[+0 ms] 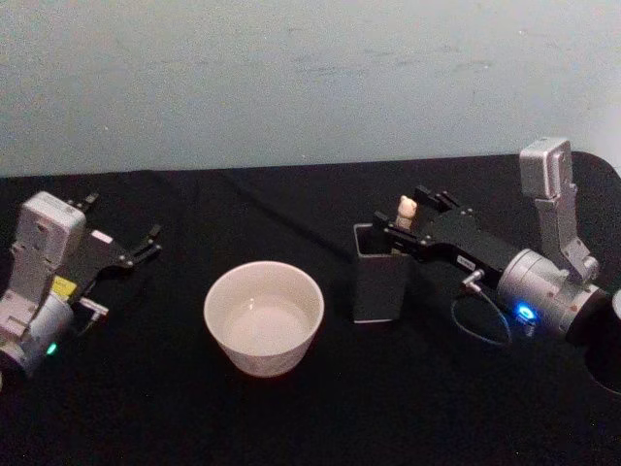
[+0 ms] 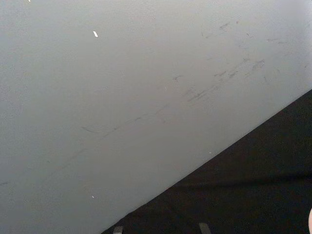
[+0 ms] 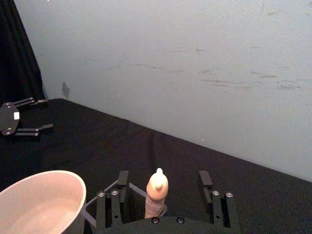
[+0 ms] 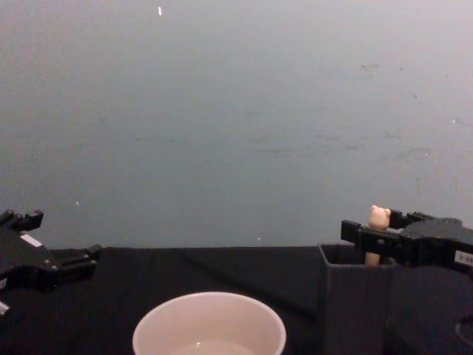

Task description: Pick up the stirring spoon with one hand, stir inside the cup, then place it back in its original position.

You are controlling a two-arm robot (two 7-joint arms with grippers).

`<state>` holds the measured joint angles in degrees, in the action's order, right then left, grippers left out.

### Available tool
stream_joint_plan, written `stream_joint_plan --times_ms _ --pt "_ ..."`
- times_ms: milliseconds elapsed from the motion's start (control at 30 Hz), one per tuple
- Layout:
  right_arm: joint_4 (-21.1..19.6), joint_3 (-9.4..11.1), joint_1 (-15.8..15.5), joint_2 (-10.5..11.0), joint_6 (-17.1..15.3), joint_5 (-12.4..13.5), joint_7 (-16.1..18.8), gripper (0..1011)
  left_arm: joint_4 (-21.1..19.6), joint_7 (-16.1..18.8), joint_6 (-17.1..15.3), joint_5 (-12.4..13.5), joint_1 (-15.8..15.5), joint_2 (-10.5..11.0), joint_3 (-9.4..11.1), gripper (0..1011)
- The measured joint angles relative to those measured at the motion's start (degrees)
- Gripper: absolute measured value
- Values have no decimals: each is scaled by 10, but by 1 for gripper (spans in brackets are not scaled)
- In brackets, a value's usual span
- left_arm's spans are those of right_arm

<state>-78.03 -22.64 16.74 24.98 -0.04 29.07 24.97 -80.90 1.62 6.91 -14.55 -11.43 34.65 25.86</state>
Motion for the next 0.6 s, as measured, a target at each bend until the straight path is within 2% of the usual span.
stream_joint_plan --times_ms 333,367,433,467,600 --pt "-1 0 0 1 0 1 0 677 0 0 0 0 0 0 0 1001" --pt "-1 0 -1 1 0 1 0 607 0 0 0 0 0 0 0 1001" --pt "-1 0 -1 1 0 2 0 568 0 0 0 0 0 0 0 1001" --pt "-1 0 -1 1 0 2 0 503 0 0 0 0 0 0 0 1001" --pt "-1 0 -1 1 0 2 0 385 0 0 0 0 0 0 0 1002"
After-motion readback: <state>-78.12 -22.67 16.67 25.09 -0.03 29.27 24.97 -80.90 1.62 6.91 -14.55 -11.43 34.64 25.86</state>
